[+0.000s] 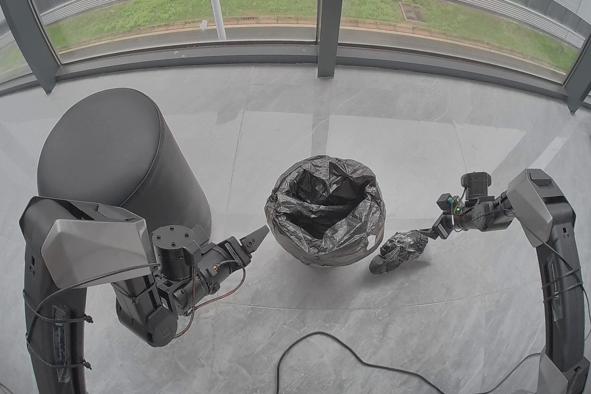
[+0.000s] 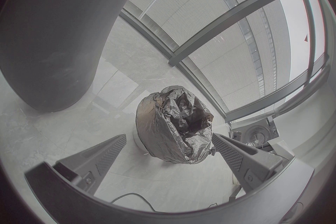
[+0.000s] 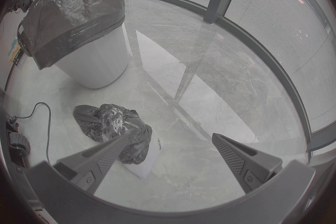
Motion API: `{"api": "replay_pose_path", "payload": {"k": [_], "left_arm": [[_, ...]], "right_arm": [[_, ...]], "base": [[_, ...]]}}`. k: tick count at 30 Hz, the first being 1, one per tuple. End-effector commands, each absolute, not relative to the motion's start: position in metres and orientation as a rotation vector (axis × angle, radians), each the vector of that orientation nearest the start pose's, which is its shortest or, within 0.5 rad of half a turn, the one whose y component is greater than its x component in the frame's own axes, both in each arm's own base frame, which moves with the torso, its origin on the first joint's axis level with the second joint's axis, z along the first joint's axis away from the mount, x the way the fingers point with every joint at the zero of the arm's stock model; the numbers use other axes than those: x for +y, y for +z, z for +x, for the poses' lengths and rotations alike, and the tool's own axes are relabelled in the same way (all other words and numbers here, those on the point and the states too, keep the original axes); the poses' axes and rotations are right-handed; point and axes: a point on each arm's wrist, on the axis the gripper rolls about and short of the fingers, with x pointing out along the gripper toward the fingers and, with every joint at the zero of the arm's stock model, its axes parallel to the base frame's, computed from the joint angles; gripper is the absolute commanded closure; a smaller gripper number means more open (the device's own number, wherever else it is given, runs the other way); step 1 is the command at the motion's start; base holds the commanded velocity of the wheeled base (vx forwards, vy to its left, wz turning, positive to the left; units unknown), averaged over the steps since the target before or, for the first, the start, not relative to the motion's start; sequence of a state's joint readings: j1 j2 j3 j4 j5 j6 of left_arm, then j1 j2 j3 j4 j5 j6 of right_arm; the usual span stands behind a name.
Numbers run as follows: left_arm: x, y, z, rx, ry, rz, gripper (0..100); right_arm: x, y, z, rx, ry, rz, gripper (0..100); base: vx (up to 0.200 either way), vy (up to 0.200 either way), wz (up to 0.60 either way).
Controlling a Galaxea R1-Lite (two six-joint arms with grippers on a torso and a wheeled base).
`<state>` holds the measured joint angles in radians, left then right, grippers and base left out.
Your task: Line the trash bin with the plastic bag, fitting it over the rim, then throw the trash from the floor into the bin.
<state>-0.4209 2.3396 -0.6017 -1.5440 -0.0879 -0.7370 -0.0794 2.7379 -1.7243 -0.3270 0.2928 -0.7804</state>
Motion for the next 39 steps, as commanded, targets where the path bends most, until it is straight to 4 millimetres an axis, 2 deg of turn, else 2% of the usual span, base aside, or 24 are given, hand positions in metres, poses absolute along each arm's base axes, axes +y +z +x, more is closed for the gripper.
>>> {"api": "replay_pose_path", "payload": {"k": [1, 5, 13, 16, 20, 23, 31, 36, 39], "left_arm": [[-0.142, 0.007, 0.325, 0.37, -0.382, -0.688, 0], [-0.14, 0.007, 0.326, 0.365, -0.363, -0.696, 0], [-0.137, 0.008, 0.327, 0.357, -0.333, -0.713, 0], [-0.138, 0.008, 0.326, 0.356, -0.335, -0.713, 0], [-0.137, 0.009, 0.326, 0.355, -0.332, -0.713, 0], [-0.137, 0.007, 0.326, 0.357, -0.331, -0.712, 0], [-0.138, 0.001, 0.327, 0.373, -0.324, -0.708, 0], [-0.138, -0.002, 0.328, 0.374, -0.312, -0.707, 0], [-0.137, -0.002, 0.328, 0.374, -0.311, -0.707, 0]], "right_arm": [[-0.034, -0.085, 0.519, 0.562, 0.493, -0.606, 0], [-0.033, -0.086, 0.519, 0.596, 0.512, -0.594, 0], [-0.03, -0.107, 0.532, 0.559, 0.542, -0.59, 0], [-0.028, -0.122, 0.529, 0.589, 0.554, -0.578, 0], [-0.027, -0.126, 0.527, 0.606, 0.562, -0.57, 0], [-0.026, -0.145, 0.522, 0.647, 0.58, -0.558, 0], [-0.025, -0.156, 0.516, 0.705, 0.601, -0.537, 0], [-0.024, -0.184, 0.506, 0.756, 0.631, -0.509, 0], [-0.024, -0.189, 0.505, 0.755, 0.638, -0.509, 0]], "base": [[0.0, 0.0, 0.0], [0.0, 0.0, 0.0], [0.0, 0.0, 0.0], [0.0, 0.0, 0.0], [0.0, 0.0, 0.0], [0.0, 0.0, 0.0], [0.0, 0.0, 0.0], [0.0, 0.0, 0.0], [0.0, 0.0, 0.0]]}}
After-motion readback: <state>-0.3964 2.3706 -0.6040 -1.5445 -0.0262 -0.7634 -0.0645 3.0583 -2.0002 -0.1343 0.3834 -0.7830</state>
